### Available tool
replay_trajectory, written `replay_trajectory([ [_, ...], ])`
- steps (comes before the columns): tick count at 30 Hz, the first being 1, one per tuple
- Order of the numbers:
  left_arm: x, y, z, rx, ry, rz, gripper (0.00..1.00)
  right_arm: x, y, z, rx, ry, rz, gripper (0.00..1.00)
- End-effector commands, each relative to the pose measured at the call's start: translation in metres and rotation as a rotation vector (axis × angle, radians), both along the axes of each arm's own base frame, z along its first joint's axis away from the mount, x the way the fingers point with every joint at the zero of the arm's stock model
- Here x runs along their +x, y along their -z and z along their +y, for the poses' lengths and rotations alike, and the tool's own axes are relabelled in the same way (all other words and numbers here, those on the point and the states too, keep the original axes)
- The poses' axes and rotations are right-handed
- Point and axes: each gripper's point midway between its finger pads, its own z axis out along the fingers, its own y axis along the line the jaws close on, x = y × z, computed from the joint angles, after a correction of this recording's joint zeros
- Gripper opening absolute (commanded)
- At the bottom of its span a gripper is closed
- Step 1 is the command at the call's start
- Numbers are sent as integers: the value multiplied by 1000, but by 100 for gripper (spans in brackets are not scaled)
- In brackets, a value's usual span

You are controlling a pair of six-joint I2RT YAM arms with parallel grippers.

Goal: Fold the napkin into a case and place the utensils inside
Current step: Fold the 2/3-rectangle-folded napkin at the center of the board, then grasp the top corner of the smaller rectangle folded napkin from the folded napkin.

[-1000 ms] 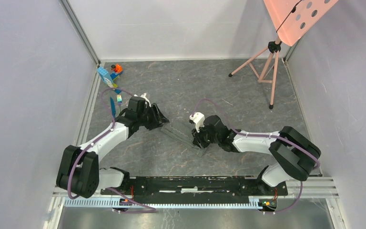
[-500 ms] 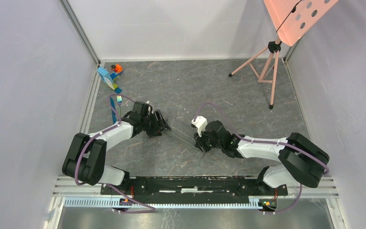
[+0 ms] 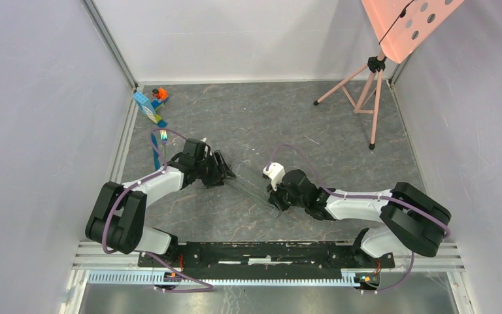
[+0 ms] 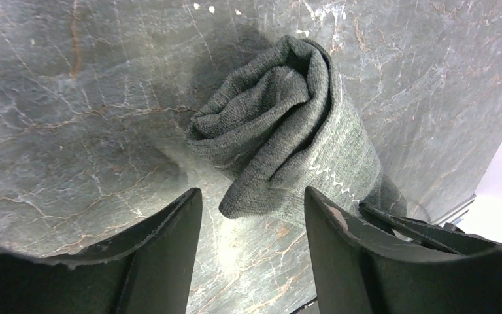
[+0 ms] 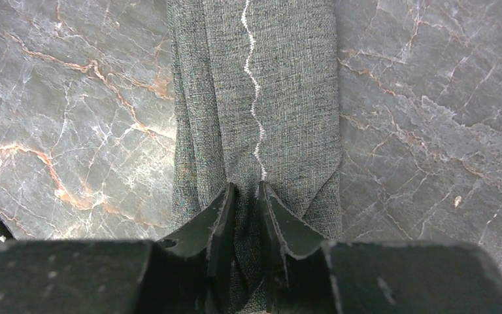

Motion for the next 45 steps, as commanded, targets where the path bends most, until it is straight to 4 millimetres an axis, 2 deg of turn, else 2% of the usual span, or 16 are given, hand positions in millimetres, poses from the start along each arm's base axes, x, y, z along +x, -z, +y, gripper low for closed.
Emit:
replay_trajectory([
  [1,12,-17,-9,-28,6,-57,62,7,-23,6,-9,-26,-53,27],
  [3,14,-16,-7,-15,-2,-58,56,11,-34,11,-3,-43,-84,32],
  [5,16,-18,-8,-15,-1,-64,54,15,-44,16,7,-57,-113,36],
  [9,19,-25,-10,-21,8,-80,65,19,-53,22,25,-54,-122,41],
  [15,24,-23,-12,-5,13,-57,67,14,-38,20,-5,-83,-108,55],
  [19,24,-21,-15,24,25,-45,65,10,-30,20,-42,-148,-119,68],
  [21,25,-21,-16,37,26,-47,63,8,-23,18,-77,-172,-120,70],
  [25,30,-23,-19,50,38,-48,52,7,-15,11,-126,-174,-132,71],
  [29,33,-22,-20,62,45,-49,35,6,-15,8,-125,-167,-136,64],
  [32,36,-28,-24,54,55,-55,21,6,-14,8,-128,-162,-126,52],
  [36,41,-41,-30,28,66,-84,13,7,-20,5,-117,-136,-130,34],
  [41,46,-57,-40,-41,55,-116,5,9,-34,-1,-110,-103,-153,16],
  [43,50,-65,-47,-89,51,-139,3,9,-38,-4,-110,-93,-159,10],
  [45,54,-73,-51,-123,44,-166,2,10,-43,-6,-107,-83,-166,8],
])
